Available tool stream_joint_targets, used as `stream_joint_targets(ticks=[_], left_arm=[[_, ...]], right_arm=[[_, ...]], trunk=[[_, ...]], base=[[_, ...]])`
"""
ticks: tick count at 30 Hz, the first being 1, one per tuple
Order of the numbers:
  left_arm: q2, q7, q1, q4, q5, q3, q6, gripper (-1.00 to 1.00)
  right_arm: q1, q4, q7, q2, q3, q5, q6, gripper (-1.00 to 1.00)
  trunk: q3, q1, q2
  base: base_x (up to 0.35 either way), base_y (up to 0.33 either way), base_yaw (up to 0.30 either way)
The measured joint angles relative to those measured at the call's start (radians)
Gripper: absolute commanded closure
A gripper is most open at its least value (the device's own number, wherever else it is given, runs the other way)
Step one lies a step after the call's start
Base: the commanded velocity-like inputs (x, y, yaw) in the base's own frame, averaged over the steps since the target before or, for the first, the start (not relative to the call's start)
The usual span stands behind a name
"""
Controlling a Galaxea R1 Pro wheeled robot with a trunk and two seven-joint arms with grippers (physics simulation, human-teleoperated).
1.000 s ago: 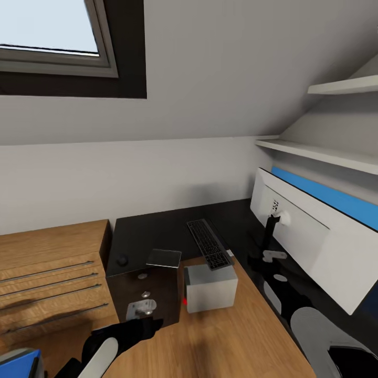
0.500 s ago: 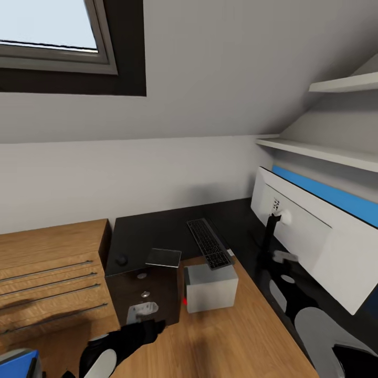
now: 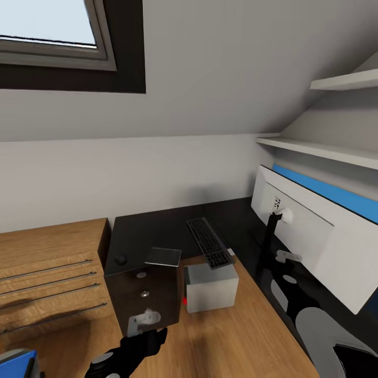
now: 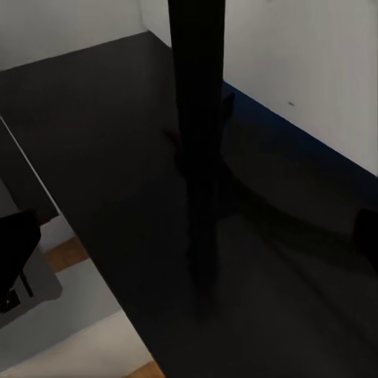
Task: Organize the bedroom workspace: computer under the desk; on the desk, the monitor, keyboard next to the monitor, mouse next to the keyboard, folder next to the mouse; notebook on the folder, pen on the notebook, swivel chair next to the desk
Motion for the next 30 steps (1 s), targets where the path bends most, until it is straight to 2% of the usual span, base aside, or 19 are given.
stream_joint_targets(ticks=[4,30], left_arm=[[0.000,0.005,0.001,-0.001,0.000,-0.014,-0.006,-1.00],[-0.003,0.006,0.001,0.004,0.002,-0.015,-0.006,-1.00]], right_arm=[[0.000,0.003,0.000,0.001,0.000,0.001,-0.010,-1.00],[0.000,0.004,0.000,0.000,0.000,0.001,-0.013,-1.00]], trunk=[[-0.013,0.015,-0.028],[-0.094,0.115,-0.210]], base=[[0.000,0.000,0.000],[0.000,0.000,0.000]])
